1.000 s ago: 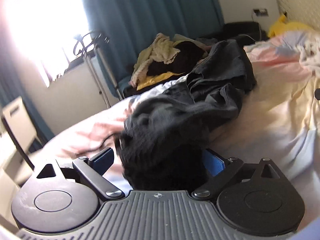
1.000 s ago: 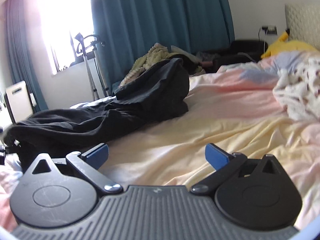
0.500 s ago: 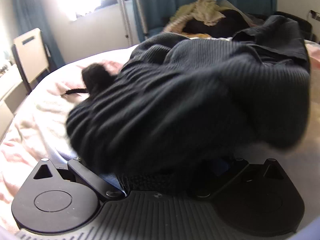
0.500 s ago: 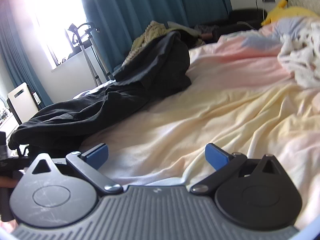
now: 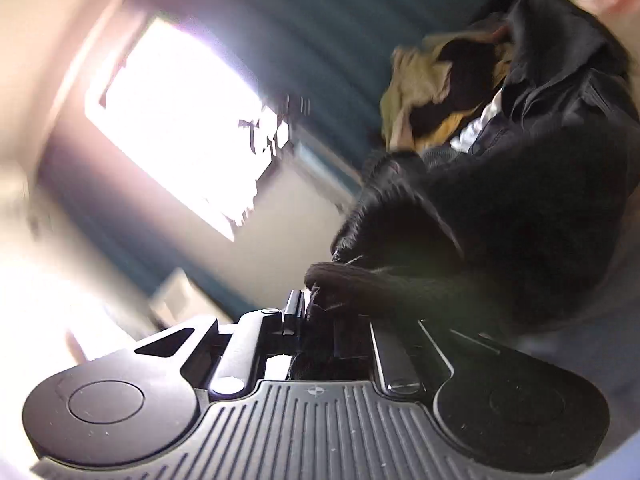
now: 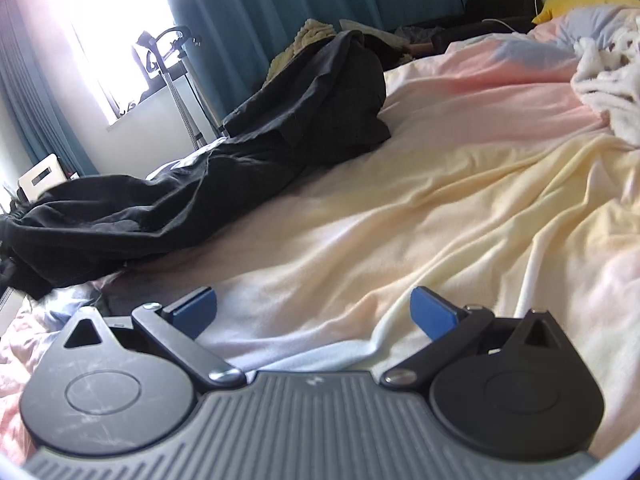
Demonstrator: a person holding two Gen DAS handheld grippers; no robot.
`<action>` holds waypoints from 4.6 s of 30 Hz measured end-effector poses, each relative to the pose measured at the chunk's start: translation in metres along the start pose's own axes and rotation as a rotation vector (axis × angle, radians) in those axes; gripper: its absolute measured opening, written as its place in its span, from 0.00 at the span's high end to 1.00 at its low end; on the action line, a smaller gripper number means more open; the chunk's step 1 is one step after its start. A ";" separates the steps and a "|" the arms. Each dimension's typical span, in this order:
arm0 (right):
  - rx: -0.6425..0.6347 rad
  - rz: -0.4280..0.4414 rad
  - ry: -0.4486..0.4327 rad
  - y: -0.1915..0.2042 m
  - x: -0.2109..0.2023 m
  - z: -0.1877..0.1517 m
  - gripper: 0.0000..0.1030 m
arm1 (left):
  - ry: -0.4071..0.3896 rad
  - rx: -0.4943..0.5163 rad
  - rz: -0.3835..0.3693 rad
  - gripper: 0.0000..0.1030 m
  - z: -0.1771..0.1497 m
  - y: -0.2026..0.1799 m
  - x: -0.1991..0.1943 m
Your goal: Fold clothes
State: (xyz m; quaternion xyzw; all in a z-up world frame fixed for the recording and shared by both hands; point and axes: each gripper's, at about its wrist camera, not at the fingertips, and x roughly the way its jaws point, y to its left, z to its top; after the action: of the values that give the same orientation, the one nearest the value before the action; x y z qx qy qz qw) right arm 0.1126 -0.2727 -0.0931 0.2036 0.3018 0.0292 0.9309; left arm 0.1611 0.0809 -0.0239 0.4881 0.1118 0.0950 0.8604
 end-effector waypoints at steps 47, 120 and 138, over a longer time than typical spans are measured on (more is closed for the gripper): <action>-0.351 0.044 -0.305 0.060 -0.100 -0.021 0.00 | 0.056 -0.948 -0.463 0.00 0.072 0.025 -0.127; -0.296 -0.553 -0.426 -0.055 0.181 0.267 0.88 | 0.244 -1.113 -0.547 0.00 -0.016 -0.062 -0.027; -0.163 -0.502 -0.228 -0.149 0.180 0.200 0.53 | 0.288 -1.038 -0.500 0.00 -0.005 -0.077 -0.012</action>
State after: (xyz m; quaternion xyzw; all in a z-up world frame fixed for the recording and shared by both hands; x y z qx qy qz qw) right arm 0.3644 -0.4496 -0.1047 0.0490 0.2330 -0.2012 0.9502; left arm 0.1523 0.0428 -0.0920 -0.0556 0.2780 -0.0029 0.9590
